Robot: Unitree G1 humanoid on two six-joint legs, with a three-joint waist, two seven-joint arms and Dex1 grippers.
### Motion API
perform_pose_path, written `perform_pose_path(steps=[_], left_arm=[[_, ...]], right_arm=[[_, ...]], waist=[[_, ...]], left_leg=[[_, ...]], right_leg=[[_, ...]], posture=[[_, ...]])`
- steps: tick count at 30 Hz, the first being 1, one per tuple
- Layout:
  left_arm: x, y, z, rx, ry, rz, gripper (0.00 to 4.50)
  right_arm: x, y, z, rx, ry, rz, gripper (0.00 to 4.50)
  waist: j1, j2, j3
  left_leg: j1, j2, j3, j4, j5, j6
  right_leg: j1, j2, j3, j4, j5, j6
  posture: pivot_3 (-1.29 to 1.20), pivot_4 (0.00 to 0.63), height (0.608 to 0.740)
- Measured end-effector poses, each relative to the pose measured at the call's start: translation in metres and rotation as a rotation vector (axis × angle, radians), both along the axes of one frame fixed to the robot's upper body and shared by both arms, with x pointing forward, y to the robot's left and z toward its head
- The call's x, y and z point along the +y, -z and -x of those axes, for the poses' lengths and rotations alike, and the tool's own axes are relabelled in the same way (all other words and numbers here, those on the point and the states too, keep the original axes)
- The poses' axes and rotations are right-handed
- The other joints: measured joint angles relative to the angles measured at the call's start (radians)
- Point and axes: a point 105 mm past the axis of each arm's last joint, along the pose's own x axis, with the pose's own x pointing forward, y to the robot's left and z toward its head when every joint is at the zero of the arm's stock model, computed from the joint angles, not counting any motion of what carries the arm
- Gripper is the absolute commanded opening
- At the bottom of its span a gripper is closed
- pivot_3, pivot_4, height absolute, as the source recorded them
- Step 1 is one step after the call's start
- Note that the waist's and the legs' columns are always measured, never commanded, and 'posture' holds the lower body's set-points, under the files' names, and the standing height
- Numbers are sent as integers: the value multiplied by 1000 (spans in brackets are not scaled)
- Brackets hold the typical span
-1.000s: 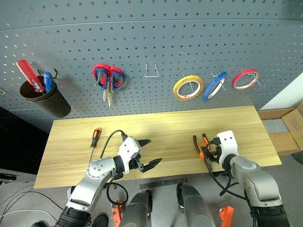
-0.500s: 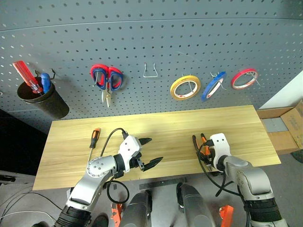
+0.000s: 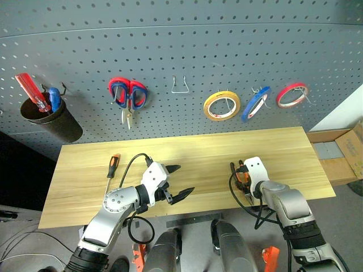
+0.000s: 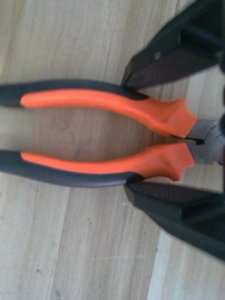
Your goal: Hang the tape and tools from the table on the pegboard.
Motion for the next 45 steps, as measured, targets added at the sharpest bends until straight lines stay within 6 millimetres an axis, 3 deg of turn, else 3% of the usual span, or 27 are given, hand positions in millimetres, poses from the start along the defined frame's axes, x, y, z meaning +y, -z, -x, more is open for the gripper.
perform_pose_path(steps=[4, 6, 9, 13, 18, 21, 27, 30, 39, 45], left_arm=[[2, -4, -4, -16, -16, 2, 4500], [5, -12, -11, -44, -38, 6, 4500], [10, -30, -22, -80, -85, 63, 4500], [7, -60, -16, -124, -66, 153, 4500], [12, -84, -11, -218, -107, 225, 4500], [21, -92, -9, -267, -172, 254, 4500], [34, -99, -9, -350, -328, 354, 4500], [36, -101, -9, -383, -378, 378, 4500], [38, -105, -8, -441, -436, 392, 4500], [40, -103, -8, -437, -450, 388, 4500]], right_arm=[[-1, -3, 6, 36, -41, -12, 2268], [1, -15, 9, 14, -125, -27, 2268], [27, -69, 15, -161, -389, -140, 2268], [70, -152, 36, -391, -720, -380, 2267], [109, -243, 40, -682, -946, -537, 2267], [128, -277, 40, -813, -1010, -559, 2267], [171, -311, 11, -1071, -945, -465, 2266], [182, -314, -4, -1169, -887, -407, 2266], [182, -305, -51, -1327, -660, -288, 2265], [179, -302, -60, -1366, -612, -276, 2265]], waist=[[0, 0, 0], [1, 1, 0], [-2, 1, 1], [-2, 1, 0], [2, 1, 0], [14, 0, 0], [32, 0, 0], [47, -2, -1], [52, -2, -1], [52, -2, -1]], left_leg=[[-1, 0, 0, 0, 0, 0], [-2, 0, 0, 0, 0, 0], [-2, 0, 1, 0, 0, 0], [-1, 1, 0, 0, 0, 0], [-1, 1, 0, 0, 0, 0], [-2, 1, -1, 0, 2, -4], [-3, 0, 1, 0, 3, -5], [-3, 0, 1, 0, 3, -5], [-3, 0, 1, -1, 3, -6], [-4, 0, 1, -1, 3, -6]], right_leg=[[-1, 0, 0, 0, 0, 0], [-1, 0, -1, 0, 0, 0], [-2, 1, -3, 0, 0, 0], [-1, 2, -3, -1, 0, 0], [-1, 1, -2, 0, 1, 1], [-2, 1, -2, -1, 1, 1], [-6, 0, -2, 0, 2, 0], [-6, 0, -2, 0, 2, 0], [-7, 1, -2, 1, 2, 0], [-7, 1, -2, 1, 2, 0]], posture=[[-145, 291, 740], [-145, 287, 740], [-135, 277, 740], [-114, 273, 740], [-75, 266, 740], [-52, 264, 740], [-25, 258, 740], [-20, 259, 740], [13, 262, 740], [17, 262, 740]])
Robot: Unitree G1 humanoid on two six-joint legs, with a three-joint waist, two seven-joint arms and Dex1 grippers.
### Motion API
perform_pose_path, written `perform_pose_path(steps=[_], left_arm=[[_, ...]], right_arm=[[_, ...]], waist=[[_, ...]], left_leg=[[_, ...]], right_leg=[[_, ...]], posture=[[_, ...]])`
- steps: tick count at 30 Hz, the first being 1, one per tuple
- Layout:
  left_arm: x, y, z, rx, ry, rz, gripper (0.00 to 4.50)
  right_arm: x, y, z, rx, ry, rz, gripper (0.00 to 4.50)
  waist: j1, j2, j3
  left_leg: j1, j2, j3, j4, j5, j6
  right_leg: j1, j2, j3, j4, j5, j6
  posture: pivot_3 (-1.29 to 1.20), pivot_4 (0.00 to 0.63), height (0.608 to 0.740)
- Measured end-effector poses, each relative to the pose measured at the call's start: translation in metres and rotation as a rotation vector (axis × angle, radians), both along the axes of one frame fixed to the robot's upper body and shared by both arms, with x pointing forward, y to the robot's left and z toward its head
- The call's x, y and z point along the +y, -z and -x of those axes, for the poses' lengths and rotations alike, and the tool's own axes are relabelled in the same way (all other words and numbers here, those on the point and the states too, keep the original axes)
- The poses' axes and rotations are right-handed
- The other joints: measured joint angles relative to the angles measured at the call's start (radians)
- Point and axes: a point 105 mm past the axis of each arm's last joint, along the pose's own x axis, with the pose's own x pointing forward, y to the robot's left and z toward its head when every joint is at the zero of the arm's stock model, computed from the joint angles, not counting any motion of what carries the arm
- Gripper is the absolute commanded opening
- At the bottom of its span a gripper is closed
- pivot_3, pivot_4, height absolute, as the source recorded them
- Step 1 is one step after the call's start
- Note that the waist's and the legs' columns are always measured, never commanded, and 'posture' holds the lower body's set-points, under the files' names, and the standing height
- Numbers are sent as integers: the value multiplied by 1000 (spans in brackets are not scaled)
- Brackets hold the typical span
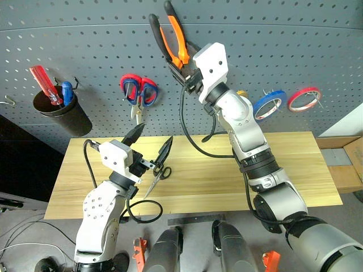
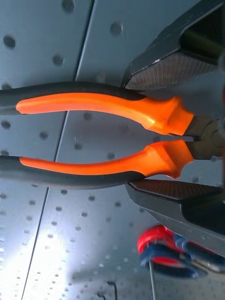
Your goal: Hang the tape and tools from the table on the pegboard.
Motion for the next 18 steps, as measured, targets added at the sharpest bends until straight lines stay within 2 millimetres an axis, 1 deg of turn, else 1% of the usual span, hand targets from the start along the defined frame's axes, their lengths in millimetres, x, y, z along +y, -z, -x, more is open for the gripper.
perform_pose_path(steps=[4, 7, 9, 11, 12, 18], left_arm=[[0, -3, 2, -10, -5, -3, 4500], [1, -3, 2, -12, -7, -15, 4500], [2, -3, 2, -11, -8, -20, 4500], [2, -3, 2, -10, -8, -21, 4500], [2, -3, 2, -10, -9, -20, 4500], [3, -5, 0, -17, -27, -19, 4500]], right_arm=[[0, 11, -3, -13, 24, 18, 2265], [1, 33, -4, 24, 35, 37, 2265], [-4, 44, -7, 51, 66, 31, 2263], [-5, 52, -8, 54, 94, 41, 2262], [-6, 54, -8, 59, 104, 38, 2261], [-6, 55, -9, 66, 142, 32, 2260]], waist=[[0, 0, 0], [1, 0, 0], [0, 0, -1], [0, 0, -1], [-1, 0, -1], [0, -1, -2]], left_leg=[[0, 0, 0, 0, 0, 0], [0, 0, 0, 0, 0, 0], [0, 0, 0, 0, 0, 0], [0, 0, 1, 0, 0, 0], [0, 0, 1, 0, 0, 0], [1, 0, 1, 0, 0, 0]], right_leg=[[0, 0, 0, 0, 0, 0], [0, 0, 0, 0, 0, 0], [0, 0, 0, 0, 0, 0], [0, 0, 1, 1, 0, 0], [0, 1, 1, 1, 0, 0], [0, 1, 1, 1, 0, 0]], posture=[[17, 262, 740], [34, 256, 740], [32, 259, 740], [31, 262, 740], [29, 262, 740], [15, 264, 740]])
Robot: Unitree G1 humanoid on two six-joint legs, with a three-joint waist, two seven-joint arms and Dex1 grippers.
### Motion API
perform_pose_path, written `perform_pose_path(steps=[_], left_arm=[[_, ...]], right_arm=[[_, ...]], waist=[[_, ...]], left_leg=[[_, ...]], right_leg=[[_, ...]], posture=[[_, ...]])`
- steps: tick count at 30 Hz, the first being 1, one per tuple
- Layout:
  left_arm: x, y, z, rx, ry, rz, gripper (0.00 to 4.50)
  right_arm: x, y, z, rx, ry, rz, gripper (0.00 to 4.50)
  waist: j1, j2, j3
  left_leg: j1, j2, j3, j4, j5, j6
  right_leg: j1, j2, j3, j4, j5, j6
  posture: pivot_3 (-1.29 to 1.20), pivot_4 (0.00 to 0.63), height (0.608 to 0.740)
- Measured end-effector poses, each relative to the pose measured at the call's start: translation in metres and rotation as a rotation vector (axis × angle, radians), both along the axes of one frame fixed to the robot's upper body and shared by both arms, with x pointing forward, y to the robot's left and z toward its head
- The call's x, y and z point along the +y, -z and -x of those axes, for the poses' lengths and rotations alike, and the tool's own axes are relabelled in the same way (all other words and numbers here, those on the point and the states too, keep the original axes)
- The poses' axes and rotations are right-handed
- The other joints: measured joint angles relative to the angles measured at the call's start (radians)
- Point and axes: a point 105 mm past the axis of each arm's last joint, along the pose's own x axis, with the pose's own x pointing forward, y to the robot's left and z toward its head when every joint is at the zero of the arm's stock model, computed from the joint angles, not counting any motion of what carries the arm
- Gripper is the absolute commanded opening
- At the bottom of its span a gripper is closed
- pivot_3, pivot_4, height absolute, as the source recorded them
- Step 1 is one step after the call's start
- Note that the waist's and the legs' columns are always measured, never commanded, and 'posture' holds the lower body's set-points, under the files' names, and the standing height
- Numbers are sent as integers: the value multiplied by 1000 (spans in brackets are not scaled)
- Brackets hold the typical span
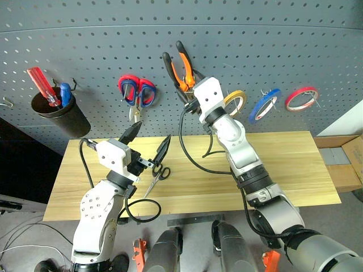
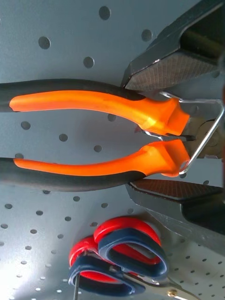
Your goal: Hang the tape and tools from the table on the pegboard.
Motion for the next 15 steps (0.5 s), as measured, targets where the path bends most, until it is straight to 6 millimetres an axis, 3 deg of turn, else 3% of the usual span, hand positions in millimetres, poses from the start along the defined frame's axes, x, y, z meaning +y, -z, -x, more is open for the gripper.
perform_pose_path(steps=[7, 15], left_arm=[[2, 0, -9, 2, -22, -9, 4500], [16, 4, -15, 19, -76, -1, 4500]], right_arm=[[-3, 10, -2, 67, 17, -11, 4445], [-23, 6, 9, 39, -16, 135, 4480]], waist=[[0, 0, 0], [1, 0, 0]], left_leg=[[0, 0, 0, 0, 0, 0], [0, 0, 0, 0, 0, 0]], right_leg=[[0, 0, 0, 0, 0, 0], [0, 0, -1, -1, 0, 0]], posture=[[4, 263, 740], [-8, 277, 740]])
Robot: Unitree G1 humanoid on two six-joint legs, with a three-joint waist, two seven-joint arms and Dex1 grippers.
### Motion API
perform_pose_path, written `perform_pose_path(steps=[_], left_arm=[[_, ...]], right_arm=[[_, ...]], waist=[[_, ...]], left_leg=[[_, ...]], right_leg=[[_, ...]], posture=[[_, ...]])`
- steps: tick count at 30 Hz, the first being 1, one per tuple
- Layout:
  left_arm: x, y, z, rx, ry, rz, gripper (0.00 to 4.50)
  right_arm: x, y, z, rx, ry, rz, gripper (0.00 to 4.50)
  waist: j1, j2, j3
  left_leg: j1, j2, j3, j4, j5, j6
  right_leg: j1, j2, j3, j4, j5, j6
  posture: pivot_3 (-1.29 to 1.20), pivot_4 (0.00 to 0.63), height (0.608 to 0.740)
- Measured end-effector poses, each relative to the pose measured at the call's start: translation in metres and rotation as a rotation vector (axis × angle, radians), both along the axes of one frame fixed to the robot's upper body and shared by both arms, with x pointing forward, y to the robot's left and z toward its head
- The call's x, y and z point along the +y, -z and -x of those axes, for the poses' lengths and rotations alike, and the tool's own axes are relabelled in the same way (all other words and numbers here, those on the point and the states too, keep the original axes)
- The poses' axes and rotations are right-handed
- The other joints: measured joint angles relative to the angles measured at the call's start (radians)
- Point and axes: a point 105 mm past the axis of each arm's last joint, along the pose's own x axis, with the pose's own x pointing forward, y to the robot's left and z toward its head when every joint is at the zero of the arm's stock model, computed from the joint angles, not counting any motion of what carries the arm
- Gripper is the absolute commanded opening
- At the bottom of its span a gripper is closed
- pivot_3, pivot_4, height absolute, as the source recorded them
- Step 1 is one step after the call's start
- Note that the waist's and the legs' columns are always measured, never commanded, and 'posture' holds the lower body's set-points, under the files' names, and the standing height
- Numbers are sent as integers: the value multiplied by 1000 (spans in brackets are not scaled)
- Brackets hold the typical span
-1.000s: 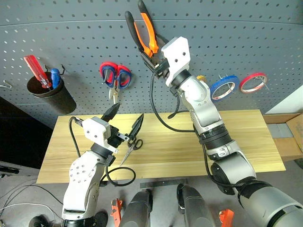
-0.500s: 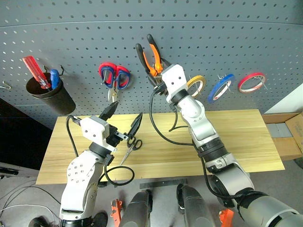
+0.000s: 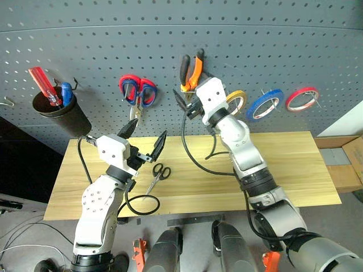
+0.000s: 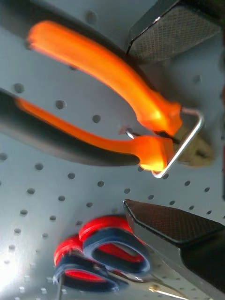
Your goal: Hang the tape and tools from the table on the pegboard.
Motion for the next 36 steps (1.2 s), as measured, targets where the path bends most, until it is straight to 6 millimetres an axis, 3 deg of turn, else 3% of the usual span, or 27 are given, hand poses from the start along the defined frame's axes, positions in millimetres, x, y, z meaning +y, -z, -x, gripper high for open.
perform_pose_path(steps=[3, 7, 13, 19, 22, 29, 36], left_arm=[[4, 12, -2, 59, -18, -12, 4500], [16, 47, -2, 252, -55, -39, 4500], [22, 88, 1, 509, -43, -61, 4500], [6, 137, 3, 796, -25, -179, 4500], [1, 150, 2, 879, -35, -233, 4500], [4, 158, -1, 927, -85, -290, 4500], [11, 172, -4, 981, -129, -304, 4500]], right_arm=[[-15, 18, 14, 107, -80, 126, 4480], [-49, 37, 39, 306, -160, 264, 4480], [-73, 71, 82, 632, -320, 283, 4480], [-58, 115, 123, 816, -460, 394, 4480], [-50, 128, 130, 851, -474, 413, 4480], [-32, 120, 121, 757, -446, 319, 4480], [-30, 131, 123, 767, -431, 335, 4480]], waist=[[0, 0, 0], [0, 0, 0], [-3, 0, 0], [1, 0, 0], [0, 0, 0], [1, 0, 0], [1, 0, 0]], left_leg=[[0, 0, 0, 0, 0, 0], [0, 0, -1, 0, 0, 1], [1, 1, -2, 0, -3, 5], [1, 0, -3, 1, -3, 4], [1, 0, -4, 1, -1, 2], [1, 0, -4, 0, -1, 1], [1, 0, -4, 0, 0, 0]], right_leg=[[0, 0, 0, -1, 0, 0], [1, 0, 0, -1, 0, 0], [4, -1, 0, -2, 0, 0], [5, -2, -1, -2, 0, 0], [5, -2, -1, -2, 0, 0], [5, -2, -1, -2, 0, 0], [6, -2, -1, -2, 0, 0]], posture=[[-18, 282, 740], [-29, 281, 740], [-40, 280, 740], [-43, 286, 740], [-45, 288, 740], [-54, 290, 740], [-68, 293, 740]])
